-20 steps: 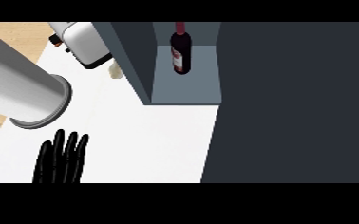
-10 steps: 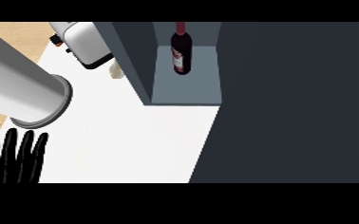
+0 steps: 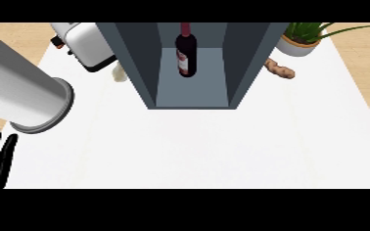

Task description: Pick up the wine, place it into the cabinet and close the cabinet

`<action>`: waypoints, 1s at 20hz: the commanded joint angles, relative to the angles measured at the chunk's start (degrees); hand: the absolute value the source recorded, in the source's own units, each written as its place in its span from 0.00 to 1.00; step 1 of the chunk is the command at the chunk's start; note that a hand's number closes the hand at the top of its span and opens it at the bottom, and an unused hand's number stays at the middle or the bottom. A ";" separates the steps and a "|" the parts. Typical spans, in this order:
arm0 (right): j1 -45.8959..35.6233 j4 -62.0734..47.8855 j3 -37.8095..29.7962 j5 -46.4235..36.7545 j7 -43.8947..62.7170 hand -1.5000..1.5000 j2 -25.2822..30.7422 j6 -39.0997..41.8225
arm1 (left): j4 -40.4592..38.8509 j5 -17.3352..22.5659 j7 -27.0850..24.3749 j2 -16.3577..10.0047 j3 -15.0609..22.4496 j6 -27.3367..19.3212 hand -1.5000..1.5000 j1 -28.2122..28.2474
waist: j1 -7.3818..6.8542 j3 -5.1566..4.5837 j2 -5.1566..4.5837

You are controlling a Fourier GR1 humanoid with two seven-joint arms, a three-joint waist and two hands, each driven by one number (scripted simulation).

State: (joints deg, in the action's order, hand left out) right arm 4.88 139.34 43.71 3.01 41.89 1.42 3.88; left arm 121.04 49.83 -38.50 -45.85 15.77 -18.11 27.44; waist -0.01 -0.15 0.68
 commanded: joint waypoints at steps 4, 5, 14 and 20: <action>-8.39 1.08 11.99 -8.23 -0.91 1.00 -1.32 -9.49 | 1.51 2.12 2.32 -1.53 -4.18 3.29 0.00 1.52 | -0.63 0.04 -0.15; -9.40 -0.17 14.28 -9.59 -2.18 1.00 -1.32 -11.00 | -1.71 2.05 2.32 -0.78 -4.03 3.82 0.00 -0.78 | -0.03 -0.01 -0.18; -26.37 -6.97 10.85 -12.09 1.52 1.00 -1.09 -22.68 | 1.01 6.36 6.56 -1.83 -8.46 7.16 0.00 -0.96 | -1.32 -0.02 -0.40; -36.27 -14.09 6.88 -4.78 0.73 1.00 -0.95 -28.79 | -1.34 5.59 7.12 -0.33 -7.74 8.03 0.00 -3.52 | -2.29 -0.11 -0.82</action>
State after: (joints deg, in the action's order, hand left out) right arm -21.13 134.72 50.57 -3.37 42.60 9.76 -20.42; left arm 120.82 55.18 -31.83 -46.49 8.65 -11.21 25.01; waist -1.66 -0.20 0.07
